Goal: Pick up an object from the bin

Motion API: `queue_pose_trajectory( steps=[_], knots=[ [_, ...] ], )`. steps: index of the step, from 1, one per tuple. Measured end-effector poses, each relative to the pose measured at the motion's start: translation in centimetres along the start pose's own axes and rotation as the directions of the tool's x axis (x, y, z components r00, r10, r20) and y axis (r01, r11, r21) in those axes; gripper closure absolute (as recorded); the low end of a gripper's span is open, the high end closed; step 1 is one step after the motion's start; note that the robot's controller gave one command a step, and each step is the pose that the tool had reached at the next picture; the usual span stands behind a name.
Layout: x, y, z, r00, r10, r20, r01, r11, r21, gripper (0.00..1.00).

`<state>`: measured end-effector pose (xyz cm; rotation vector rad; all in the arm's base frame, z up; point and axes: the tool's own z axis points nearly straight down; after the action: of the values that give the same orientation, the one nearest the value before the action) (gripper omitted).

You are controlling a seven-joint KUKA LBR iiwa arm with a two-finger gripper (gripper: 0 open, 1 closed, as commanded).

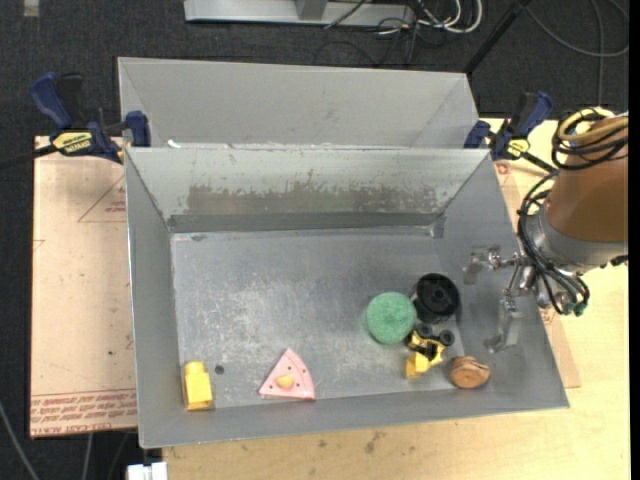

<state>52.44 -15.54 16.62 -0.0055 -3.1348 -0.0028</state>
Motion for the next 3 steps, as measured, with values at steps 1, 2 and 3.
queue_pose_trajectory(
  steps=[1,2,3],
  knots=[
    [-0.1,0.0,-0.3,1.0,-0.002,0.004,0.002,1.0,0.001,0.0],
    [0.7,1.0,-4.7,0.994,-0.107,0.006,0.107,0.994,0.001,0.0],
    [1.0,3.5,-2.1,0.998,-0.06,0.02,0.06,0.998,0.005,0.0]
  ],
)
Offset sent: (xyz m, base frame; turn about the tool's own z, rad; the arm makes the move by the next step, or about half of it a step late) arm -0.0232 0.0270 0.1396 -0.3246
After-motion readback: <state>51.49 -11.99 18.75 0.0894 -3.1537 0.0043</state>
